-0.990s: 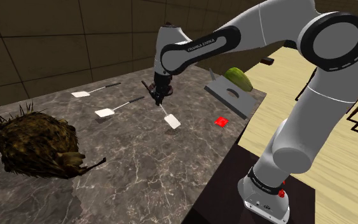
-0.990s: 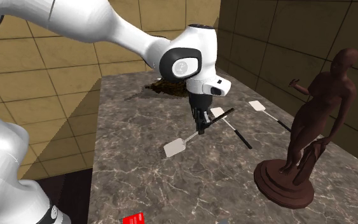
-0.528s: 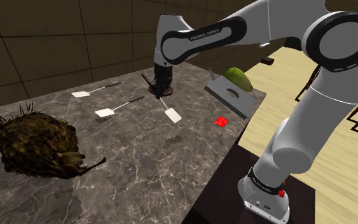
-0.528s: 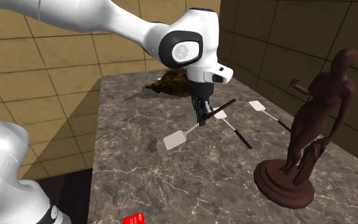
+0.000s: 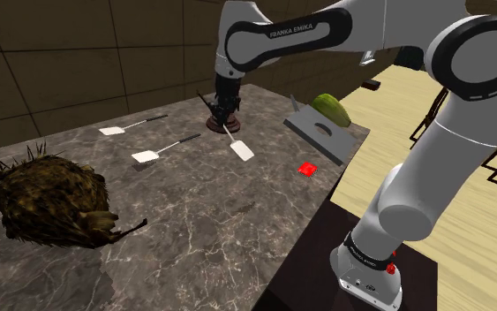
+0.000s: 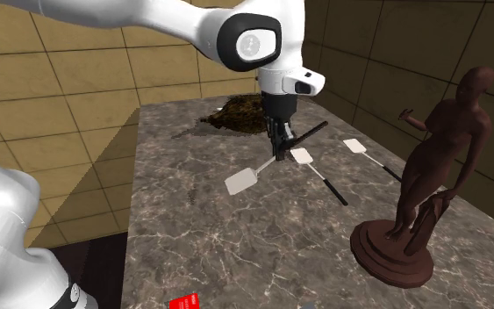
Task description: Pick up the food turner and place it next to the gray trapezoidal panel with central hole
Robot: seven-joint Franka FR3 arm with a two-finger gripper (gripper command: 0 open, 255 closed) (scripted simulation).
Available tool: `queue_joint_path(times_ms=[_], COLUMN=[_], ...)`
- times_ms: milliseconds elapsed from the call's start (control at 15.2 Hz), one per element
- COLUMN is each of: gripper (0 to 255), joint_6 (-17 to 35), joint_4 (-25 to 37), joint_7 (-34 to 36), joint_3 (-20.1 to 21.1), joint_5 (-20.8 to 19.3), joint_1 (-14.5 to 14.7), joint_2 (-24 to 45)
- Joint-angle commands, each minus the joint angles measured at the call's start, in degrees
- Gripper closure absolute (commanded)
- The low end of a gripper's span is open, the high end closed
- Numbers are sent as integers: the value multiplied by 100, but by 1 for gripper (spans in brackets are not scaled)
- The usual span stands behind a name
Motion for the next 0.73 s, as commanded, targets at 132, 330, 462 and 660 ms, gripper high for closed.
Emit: queue_joint_path(times_ms=[132,330,462,660], gripper=[255,255,255,255], joint_6=[-314,-542,-633,-600], joint_4=[273,475,558,326], joint_7=[-3,-7,-8,-420], joint_3=[0,-1,-1,-217], joint_5=[5,9,10,42], joint_1=[1,0,0,-186], joint_2=[-40,-66,-74,-275])
